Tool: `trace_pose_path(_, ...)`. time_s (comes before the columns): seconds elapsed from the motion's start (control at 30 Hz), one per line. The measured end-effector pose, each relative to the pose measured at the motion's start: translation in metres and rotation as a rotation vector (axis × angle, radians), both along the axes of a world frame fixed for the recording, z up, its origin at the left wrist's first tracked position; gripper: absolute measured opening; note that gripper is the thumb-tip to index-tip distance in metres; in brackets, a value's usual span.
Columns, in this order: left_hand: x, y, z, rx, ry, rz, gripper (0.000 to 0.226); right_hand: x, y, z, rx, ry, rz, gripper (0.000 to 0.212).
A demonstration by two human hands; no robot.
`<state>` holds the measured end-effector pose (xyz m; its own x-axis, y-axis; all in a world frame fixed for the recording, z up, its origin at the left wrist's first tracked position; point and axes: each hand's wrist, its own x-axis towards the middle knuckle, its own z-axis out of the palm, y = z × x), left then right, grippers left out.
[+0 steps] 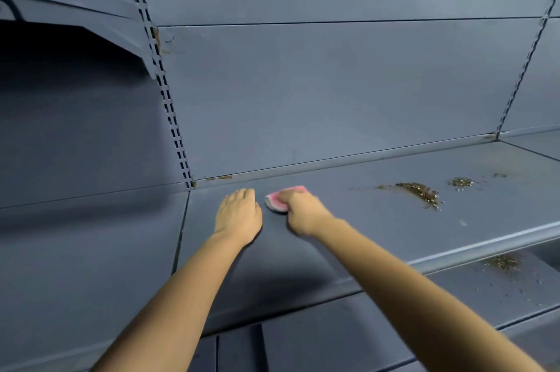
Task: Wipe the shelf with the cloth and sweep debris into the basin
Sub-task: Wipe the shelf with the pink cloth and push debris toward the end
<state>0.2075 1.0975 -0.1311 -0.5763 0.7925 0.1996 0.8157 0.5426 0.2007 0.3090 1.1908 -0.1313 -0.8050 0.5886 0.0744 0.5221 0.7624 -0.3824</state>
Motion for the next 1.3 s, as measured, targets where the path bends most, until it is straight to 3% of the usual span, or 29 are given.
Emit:
trace_pose_path(0.1,-0.006,-0.005,-0.002,-0.007,-0.039,0.02,0.035,-0.025,-0.013,-0.016,0.043,-0.059,0.055,0.039)
trace_pose_path(0.23,-0.004,-0.002,-0.009,-0.01,-0.089,0.032,0.035,-0.024,0.013,-0.017,0.047,-0.066,-0.029,0.024)
trace_pose_path(0.37,0.006,0.008,-0.013,0.006,-0.068,-0.006,0.033,0.017,0.062,-0.016,0.059,-0.031,-0.135,0.025)
trace_pose_path(0.47,0.011,0.013,-0.017,0.017,-0.058,-0.009,0.029,0.064,0.1,-0.014,0.034,-0.005,-0.254,0.04)
trace_pose_path(0.57,0.011,0.015,-0.019,0.022,-0.055,0.002,0.033,0.094,0.128,-0.018,0.012,0.043,-0.339,0.028)
trace_pose_path(0.67,0.012,0.015,-0.019,0.038,-0.05,0.01,0.033,0.092,0.122,-0.01,0.011,0.122,-0.369,0.033)
trace_pose_path(0.73,0.012,0.015,-0.02,0.057,-0.05,0.012,0.034,0.072,0.098,0.002,0.031,0.149,-0.344,0.041)
trace_pose_path(0.83,0.012,0.014,-0.021,0.058,-0.064,0.021,0.04,0.027,0.049,0.016,0.017,0.156,-0.128,0.053)
trace_pose_path(0.93,0.011,0.014,-0.021,0.084,-0.088,0.03,0.041,-0.02,0.012,0.002,-0.02,0.159,0.129,0.034)
trace_pose_path(1.0,0.01,0.014,-0.021,0.133,-0.111,0.039,0.038,-0.045,0.009,-0.018,-0.001,0.09,0.182,0.025)
trace_pose_path(1.17,0.01,0.014,-0.022,0.103,-0.081,0.038,0.048,-0.042,0.043,-0.018,-0.022,0.059,0.086,0.051)
trace_pose_path(1.3,0.01,0.012,-0.022,0.112,-0.059,0.036,0.046,0.008,0.104,-0.019,0.078,0.043,-0.117,0.034)
